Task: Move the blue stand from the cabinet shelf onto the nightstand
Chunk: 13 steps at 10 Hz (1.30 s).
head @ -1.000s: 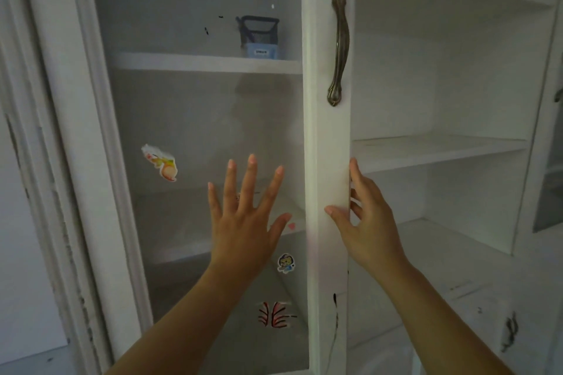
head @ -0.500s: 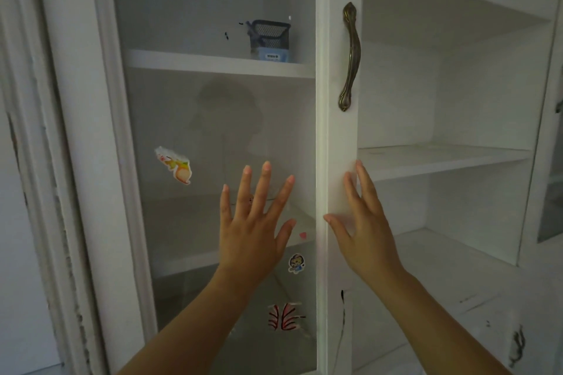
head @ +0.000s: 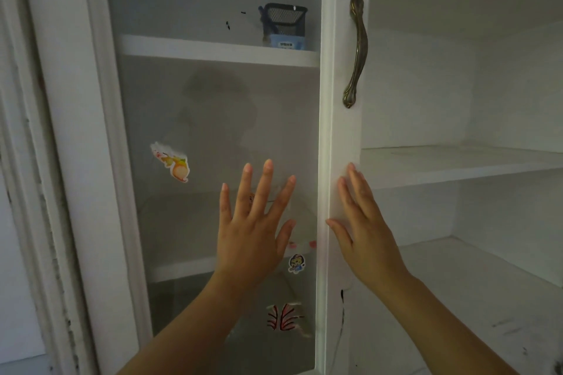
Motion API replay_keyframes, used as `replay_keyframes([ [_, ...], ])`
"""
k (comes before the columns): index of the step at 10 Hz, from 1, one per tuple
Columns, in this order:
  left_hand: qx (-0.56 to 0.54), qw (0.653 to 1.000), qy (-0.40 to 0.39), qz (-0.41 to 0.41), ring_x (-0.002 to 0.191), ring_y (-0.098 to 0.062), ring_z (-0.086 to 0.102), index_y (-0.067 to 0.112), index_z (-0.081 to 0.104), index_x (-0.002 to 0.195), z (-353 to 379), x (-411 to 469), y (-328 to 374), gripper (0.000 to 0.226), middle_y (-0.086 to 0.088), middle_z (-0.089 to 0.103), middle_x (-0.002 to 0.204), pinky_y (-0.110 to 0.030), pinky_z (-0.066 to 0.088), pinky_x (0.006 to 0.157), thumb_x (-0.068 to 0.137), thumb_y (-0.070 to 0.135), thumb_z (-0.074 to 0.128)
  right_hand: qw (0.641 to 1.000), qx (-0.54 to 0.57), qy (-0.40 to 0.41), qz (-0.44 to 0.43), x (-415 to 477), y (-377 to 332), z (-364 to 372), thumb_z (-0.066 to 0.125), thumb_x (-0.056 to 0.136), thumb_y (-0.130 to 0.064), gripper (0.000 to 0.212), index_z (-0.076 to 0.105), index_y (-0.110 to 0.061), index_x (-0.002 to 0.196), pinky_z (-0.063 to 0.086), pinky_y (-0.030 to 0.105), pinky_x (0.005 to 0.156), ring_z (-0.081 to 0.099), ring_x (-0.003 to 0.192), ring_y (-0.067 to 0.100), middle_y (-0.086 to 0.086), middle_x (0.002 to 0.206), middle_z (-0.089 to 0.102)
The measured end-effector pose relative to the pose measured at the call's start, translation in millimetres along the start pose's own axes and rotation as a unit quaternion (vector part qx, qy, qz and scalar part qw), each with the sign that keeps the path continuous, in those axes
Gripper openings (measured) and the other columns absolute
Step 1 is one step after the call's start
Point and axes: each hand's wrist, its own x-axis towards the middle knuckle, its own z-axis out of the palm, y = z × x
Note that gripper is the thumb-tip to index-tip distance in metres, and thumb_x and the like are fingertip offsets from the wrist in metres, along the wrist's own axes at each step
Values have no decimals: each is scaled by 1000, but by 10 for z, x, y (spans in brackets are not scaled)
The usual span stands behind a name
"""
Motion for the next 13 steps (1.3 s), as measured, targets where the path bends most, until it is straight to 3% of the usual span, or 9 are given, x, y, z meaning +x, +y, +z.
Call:
replay_keyframes([
  [1, 12, 1000, -7, -3, 143, -31, 7, 34, 17, 146, 43, 14, -31, 65, -5, 8, 156, -51, 2, 112, 87, 52, 37, 1000, 7, -11, -12, 54, 74, 73, 46, 86, -34, 69, 16, -10, 143, 21, 35, 106, 7, 141, 19, 8, 155, 6],
  [3, 43, 999, -23, -14, 143, -31, 4, 35, 13, 146, 86, 32, -36, 66, -6, 6, 156, -50, -1, 112, 87, 56, 33, 999, 30, -3, -34, 86, 182, 177, 55, 83, -31, 74, 17, -8, 143, 27, 38, 102, 8, 140, 22, 6, 154, 4],
  [5, 63, 997, -32, -31, 143, -31, 4, 36, 15, 146, 66, 17, 13, 64, -6, 7, 156, -51, 2, 112, 88, 55, 34, 997, 53, 10, -53, 98, 223, 212, 50, 83, -33, 71, 21, -6, 141, 27, 39, 102, 7, 139, 19, 3, 152, 5],
  [7, 87, 994, -43, -52, 142, -32, 10, 34, 21, 145, 9, 10, 86, 63, -7, 11, 155, -56, 14, 109, 87, 54, 36, 995, 81, 6, -50, 84, 261, 216, 63, 81, -26, 74, 24, -7, 141, 25, 36, 103, 6, 140, 17, 6, 154, 9],
  [9, 94, 987, -102, -80, 143, -29, 4, 36, 10, 146, -125, 31, 177, 65, -6, 7, 157, -63, 20, 107, 87, 56, 30, 992, 109, -1, -67, 85, 314, 196, 65, 81, -22, 71, 29, -9, 140, 24, 38, 104, 8, 140, 20, 11, 153, 13],
  [11, 110, 975, -180, -70, 144, -30, 13, 40, 5, 144, -452, 53, 195, 65, -2, 10, 158, -73, 18, 100, 88, 56, 35, 981, 154, -63, -100, 97, 389, -88, 57, 87, -33, 61, 31, -14, 139, 18, 29, 106, 6, 141, 12, 0, 156, 8],
  [12, 96, 974, -188, -84, 146, -26, 3, 45, -14, 140, -660, 3, 254, 68, 4, -1, 159, -69, 9, 106, 88, 61, 28, 975, 181, -68, -105, 67, 399, -346, 44, 89, -50, 60, 30, -20, 140, 22, 24, 104, 15, 139, 9, -5, 155, 14],
  [13, 53, 980, -177, -76, 144, -25, 15, 46, -9, 140, -955, -52, 389, 64, 3, 14, 158, -67, 10, 107, 86, 63, 20, 970, 211, -68, -101, 36, 333, -661, 34, 86, -57, 63, 31, -23, 139, 22, 24, 104, 19, 138, 8, -7, 153, 21],
])
